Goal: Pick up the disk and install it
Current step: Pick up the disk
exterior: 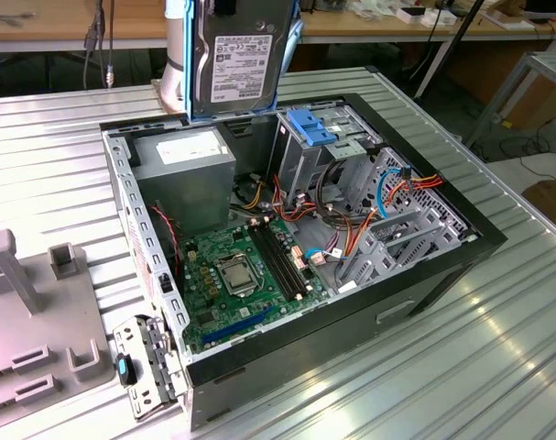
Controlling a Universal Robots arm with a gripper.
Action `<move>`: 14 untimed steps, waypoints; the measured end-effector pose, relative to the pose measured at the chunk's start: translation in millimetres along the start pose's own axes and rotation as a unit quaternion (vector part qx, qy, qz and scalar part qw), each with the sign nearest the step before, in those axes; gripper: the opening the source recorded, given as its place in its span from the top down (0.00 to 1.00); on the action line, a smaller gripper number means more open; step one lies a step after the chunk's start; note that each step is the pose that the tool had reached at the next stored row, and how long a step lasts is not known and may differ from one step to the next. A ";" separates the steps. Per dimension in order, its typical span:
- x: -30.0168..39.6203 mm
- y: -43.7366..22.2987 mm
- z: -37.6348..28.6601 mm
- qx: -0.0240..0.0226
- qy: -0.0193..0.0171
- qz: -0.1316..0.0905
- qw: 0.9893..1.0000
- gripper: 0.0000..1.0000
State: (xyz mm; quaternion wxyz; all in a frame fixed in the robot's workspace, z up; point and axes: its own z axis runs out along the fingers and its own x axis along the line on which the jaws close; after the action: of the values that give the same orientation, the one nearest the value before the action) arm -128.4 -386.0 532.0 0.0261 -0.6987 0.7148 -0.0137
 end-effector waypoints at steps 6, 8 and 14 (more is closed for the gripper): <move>9.8 -0.4 0.4 0.000 0.000 0.004 1.000 0.63; 9.8 -0.3 0.4 0.000 0.000 0.005 1.000 0.63; 9.8 -0.4 0.4 0.000 0.000 0.005 1.000 0.63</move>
State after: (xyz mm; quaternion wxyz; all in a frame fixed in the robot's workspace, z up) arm -128.3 -395.9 531.5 0.0260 -0.6953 0.7181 -0.0139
